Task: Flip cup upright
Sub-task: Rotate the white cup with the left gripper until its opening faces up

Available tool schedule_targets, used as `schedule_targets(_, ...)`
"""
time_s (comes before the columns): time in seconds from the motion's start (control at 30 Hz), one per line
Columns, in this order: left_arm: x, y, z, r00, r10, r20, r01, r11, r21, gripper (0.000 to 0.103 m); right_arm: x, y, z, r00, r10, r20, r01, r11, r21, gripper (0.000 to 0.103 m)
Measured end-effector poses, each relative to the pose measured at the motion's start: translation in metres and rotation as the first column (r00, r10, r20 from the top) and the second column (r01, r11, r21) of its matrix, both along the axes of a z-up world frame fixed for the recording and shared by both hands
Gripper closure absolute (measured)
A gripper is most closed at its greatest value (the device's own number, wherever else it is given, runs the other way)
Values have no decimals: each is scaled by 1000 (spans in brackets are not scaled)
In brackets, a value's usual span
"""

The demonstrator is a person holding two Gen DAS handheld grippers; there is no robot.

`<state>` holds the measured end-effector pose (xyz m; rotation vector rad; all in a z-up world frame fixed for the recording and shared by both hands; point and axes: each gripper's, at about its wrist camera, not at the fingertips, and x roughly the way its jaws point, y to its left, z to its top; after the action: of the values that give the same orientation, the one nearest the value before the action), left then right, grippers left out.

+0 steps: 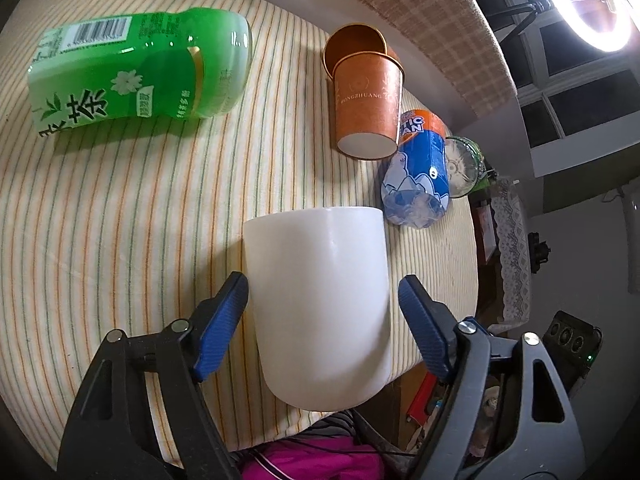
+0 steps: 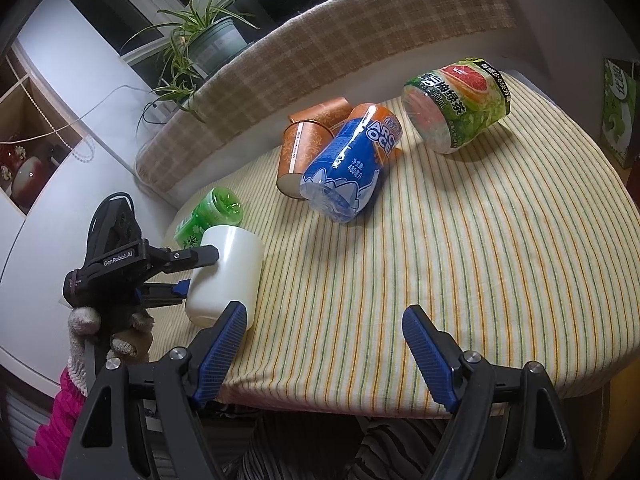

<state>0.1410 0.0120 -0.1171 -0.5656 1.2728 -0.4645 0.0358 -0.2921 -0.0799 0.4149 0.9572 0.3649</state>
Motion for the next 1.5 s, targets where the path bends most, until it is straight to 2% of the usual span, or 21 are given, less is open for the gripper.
schedule_targets(0.1, 1, -2, -2, 1000, -4, -5, 4, 1000, 3, 27, 0, -1, 0, 1000, -6, -1, 6, 1000, 0, 20)
schedule_targets(0.53, 6, -5, -7, 1000, -18, -18, 18, 1000, -16, 27, 1, -3, 0, 1000, -15, -5, 15, 1000, -1, 20)
schedule_targets(0.8, 2, -11, -1, 999, -30, 31, 29, 999, 31, 27, 1, -7, 0, 1000, -29, -9, 29, 1000, 0, 20)
schedule_targets(1.03, -11, -23, 11, 990, -51, 130, 34, 991, 130, 27, 2, -7, -1, 999, -30, -14, 30, 1000, -1, 20)
schedule_targets(1.33, -22, -23, 26, 969, -21, 247, -19, 987, 159, 28, 3, -8, -5, 999, -35, -24, 35, 999, 3, 20)
schedule_targets(1.5, -25, -28, 33, 948, -30, 317, -42, 975, 218, 28, 3, -9, -5, 999, -35, -24, 35, 999, 3, 20)
